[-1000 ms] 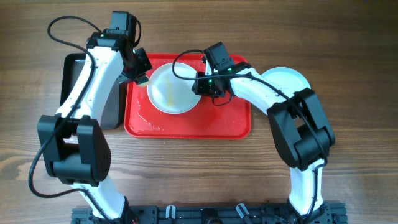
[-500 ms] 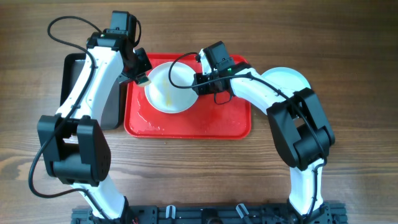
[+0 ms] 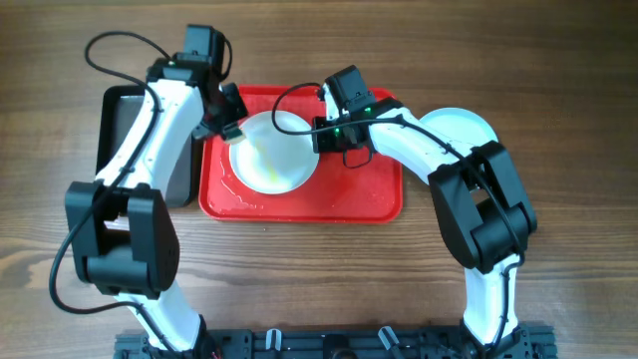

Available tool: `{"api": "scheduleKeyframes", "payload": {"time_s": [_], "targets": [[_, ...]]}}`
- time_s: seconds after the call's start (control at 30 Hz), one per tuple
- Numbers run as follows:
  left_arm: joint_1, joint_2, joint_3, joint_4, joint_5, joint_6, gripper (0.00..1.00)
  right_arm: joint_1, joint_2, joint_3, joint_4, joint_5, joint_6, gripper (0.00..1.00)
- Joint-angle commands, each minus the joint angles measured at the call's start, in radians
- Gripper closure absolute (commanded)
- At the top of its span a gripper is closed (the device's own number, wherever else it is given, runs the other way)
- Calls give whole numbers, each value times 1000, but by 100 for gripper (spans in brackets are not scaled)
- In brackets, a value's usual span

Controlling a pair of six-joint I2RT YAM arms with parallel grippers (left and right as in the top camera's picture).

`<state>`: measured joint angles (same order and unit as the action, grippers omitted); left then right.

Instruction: Clean dirty plates on tray and stack at the side

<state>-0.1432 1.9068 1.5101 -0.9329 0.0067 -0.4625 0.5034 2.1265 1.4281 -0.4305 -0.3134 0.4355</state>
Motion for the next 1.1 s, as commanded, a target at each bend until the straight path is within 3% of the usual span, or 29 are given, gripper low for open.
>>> {"api": "scheduleKeyframes", "payload": {"time_s": [0.0, 0.23, 0.5, 0.7, 0.87, 0.97, 1.07], "targets": [[-28, 23, -79, 45, 13, -13, 96, 2, 26, 10, -27, 30, 117, 96], [-68, 23, -136, 89, 11, -13, 96, 4, 26, 10, -45, 46, 173, 96], [-87, 24, -262, 308, 12, 68, 96, 4, 26, 10, -47, 46, 166, 96], [-88, 24, -338, 299, 16, 127, 96, 4, 26, 10, -46, 46, 166, 96], [-89, 24, -366, 297, 171, 199, 96, 4, 26, 10, -46, 46, 166, 96], [-100, 24, -366, 325, 372, 299, 96, 4, 26, 10, -45, 46, 166, 96], [-134, 24, -366, 346, 419, 326, 96, 4, 26, 10, -46, 46, 166, 96]]}}
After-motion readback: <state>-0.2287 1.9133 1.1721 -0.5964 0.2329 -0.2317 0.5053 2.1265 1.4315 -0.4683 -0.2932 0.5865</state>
